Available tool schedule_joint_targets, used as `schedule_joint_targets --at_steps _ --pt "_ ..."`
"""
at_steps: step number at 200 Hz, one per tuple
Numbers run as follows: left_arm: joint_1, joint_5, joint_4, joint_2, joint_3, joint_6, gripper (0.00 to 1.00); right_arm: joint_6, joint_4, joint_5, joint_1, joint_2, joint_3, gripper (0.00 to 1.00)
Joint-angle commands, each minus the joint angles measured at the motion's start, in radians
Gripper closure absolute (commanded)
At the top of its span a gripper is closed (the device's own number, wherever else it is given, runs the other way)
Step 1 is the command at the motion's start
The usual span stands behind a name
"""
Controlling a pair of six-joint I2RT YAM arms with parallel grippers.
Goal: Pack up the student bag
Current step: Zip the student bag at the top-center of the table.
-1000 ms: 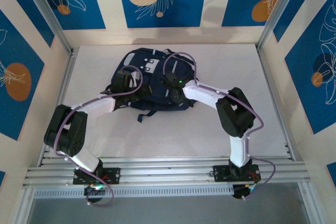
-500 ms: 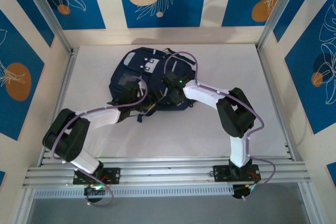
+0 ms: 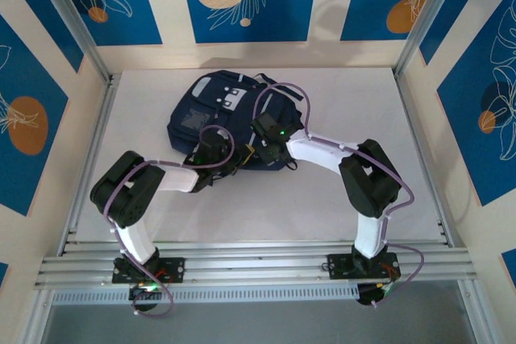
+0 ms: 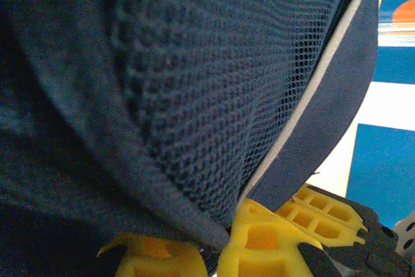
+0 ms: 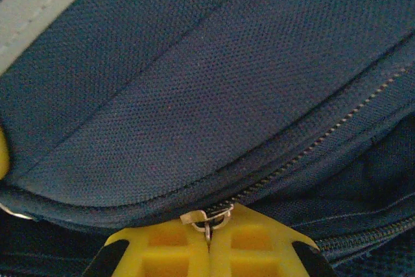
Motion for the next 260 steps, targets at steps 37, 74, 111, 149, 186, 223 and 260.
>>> schedule_joint_targets --at_steps 37,74,111,149,186,223,260 --pt "0.04 0.033 -0.153 -0.112 -0.106 0.098 1.0 -0.048 0.008 0.065 -0.175 -0.012 0.012 1.0" --pt "0.116 0.114 -0.41 -0.256 -0.107 0.253 1.0 -0.059 0.015 0.073 -0.235 0.003 0.035 1.0" --pt "0.28 0.151 -0.597 -0.353 -0.097 0.409 1.0 -0.038 -0.017 0.08 -0.249 -0.005 0.021 1.0" --pt "0.401 0.149 -0.686 -0.341 0.004 0.536 1.0 0.008 -0.051 0.057 -0.214 -0.056 -0.057 1.0" --pt "0.485 0.107 -0.631 -0.267 0.076 0.561 1.0 0.066 -0.115 0.023 -0.117 -0.119 -0.126 1.0" --pt "0.518 0.071 -0.587 -0.14 0.19 0.582 1.0 0.13 -0.144 -0.069 0.035 -0.156 -0.137 1.0" --pt "0.509 0.116 -0.598 -0.059 0.299 0.539 0.76 0.18 -0.123 -0.099 0.131 -0.078 -0.026 1.0"
